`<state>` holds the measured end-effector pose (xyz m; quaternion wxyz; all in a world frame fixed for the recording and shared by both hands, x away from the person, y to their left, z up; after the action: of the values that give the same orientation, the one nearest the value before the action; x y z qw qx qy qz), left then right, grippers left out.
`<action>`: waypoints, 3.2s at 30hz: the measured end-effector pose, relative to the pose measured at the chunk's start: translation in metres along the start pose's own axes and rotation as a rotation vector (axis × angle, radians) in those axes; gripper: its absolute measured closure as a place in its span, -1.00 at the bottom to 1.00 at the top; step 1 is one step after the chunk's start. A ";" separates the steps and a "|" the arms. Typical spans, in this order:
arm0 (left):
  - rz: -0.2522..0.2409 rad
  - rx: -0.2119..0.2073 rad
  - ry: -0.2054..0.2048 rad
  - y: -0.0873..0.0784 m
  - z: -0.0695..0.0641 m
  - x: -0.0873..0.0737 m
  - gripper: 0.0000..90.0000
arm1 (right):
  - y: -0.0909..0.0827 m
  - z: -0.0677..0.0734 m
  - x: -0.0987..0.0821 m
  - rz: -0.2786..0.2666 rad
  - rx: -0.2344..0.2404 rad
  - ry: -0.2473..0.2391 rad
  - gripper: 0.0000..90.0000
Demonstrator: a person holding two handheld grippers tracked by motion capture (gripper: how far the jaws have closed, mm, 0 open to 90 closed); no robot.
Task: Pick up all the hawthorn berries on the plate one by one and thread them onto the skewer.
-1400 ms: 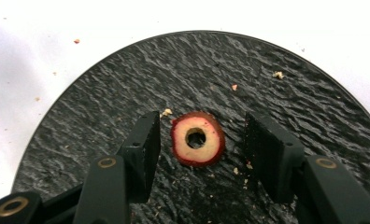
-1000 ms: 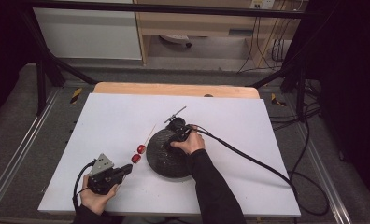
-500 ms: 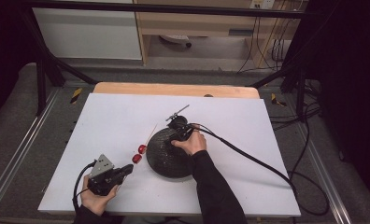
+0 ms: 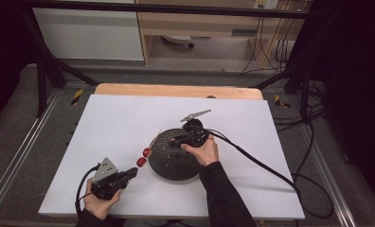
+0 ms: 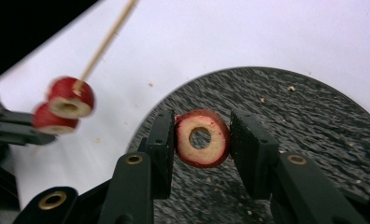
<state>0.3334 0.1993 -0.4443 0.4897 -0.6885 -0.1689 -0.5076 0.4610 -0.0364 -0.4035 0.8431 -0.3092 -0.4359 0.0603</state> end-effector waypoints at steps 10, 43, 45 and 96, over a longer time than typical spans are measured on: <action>0.001 -0.014 0.002 0.001 -0.006 0.000 0.97 | -0.014 0.003 -0.023 -0.219 0.082 0.071 0.38; -0.005 -0.041 -0.033 0.009 -0.025 0.002 0.97 | -0.028 -0.001 -0.025 -0.865 0.170 0.238 0.39; -0.005 -0.044 -0.038 0.010 -0.027 0.002 0.97 | -0.030 -0.001 -0.023 -0.882 0.178 0.249 0.39; -0.048 -0.059 -0.085 0.017 -0.043 0.005 0.97 | -0.018 0.000 -0.023 -0.972 0.252 0.309 0.39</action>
<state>0.3251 0.1540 -0.4485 0.4492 -0.7194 -0.1909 -0.4942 0.4438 -0.0596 -0.4095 0.8588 0.0271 -0.3890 -0.3323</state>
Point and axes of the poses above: each handheld gripper's, and its own axes: y roughly forward along the jaws, x roughly out of its top, z roughly to its left, the point moved 4 cm from there along y, roughly forward along the jaws, and after that the axes turned 10 degrees about x, right-handed, at the moved point
